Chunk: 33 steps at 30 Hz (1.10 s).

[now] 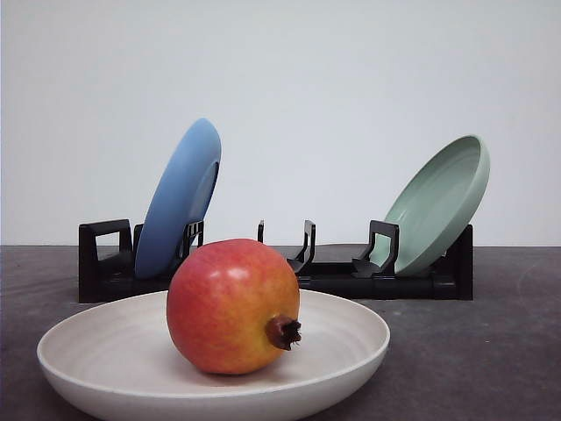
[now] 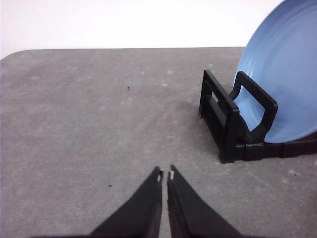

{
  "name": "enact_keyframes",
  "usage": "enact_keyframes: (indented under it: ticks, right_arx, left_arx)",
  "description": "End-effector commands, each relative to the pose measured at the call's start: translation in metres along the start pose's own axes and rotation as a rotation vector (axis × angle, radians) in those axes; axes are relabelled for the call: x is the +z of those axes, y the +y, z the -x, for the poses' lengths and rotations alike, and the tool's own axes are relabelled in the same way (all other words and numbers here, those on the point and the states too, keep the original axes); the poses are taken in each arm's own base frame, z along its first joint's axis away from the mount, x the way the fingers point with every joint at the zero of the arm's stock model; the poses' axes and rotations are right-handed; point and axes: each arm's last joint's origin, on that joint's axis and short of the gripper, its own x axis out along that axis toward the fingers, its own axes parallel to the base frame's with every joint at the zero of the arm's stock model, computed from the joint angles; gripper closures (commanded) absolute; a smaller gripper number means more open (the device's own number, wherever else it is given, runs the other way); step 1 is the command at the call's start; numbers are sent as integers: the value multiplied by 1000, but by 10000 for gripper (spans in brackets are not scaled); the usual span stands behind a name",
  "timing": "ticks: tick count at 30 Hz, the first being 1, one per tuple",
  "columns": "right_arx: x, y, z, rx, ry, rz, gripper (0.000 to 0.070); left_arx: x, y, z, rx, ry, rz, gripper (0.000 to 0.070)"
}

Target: Place pomegranate in white plate

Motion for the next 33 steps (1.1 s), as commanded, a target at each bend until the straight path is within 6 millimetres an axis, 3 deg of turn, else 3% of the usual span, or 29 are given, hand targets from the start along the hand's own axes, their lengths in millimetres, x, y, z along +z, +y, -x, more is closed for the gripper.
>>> enact_keyframes:
  ticks: [1, 8, 12, 18, 21, 27, 33]
  right_arx:
    - [2, 1, 1, 13, -11, -3, 654]
    - [0, -2, 8, -11, -67, -29, 654]
    - [-6, -10, 6, -97, -188, -87, 654]
    - [-26, -37, -22, -364, -486, -23, 654]
    - [-47, -61, -45, -493, -582, -25, 654]
    - [-92, -94, -79, -656, -534, 16, 654]
    - [-107, -99, -85, -729, -336, 85, 654]
  left_arx:
    - [-4, 0, -1, -3, 9, -6, 700]
    - [-4, 0, -1, -3, 8, -6, 700]
    - [-4, 0, -1, -3, 8, -6, 700]
    - [-4, 0, -1, -3, 8, -6, 700]
    - [-4, 0, -1, -3, 8, -6, 700]
    - [-4, 0, -1, -3, 8, -6, 700]
    - [-4, 0, -1, -3, 8, -6, 700]
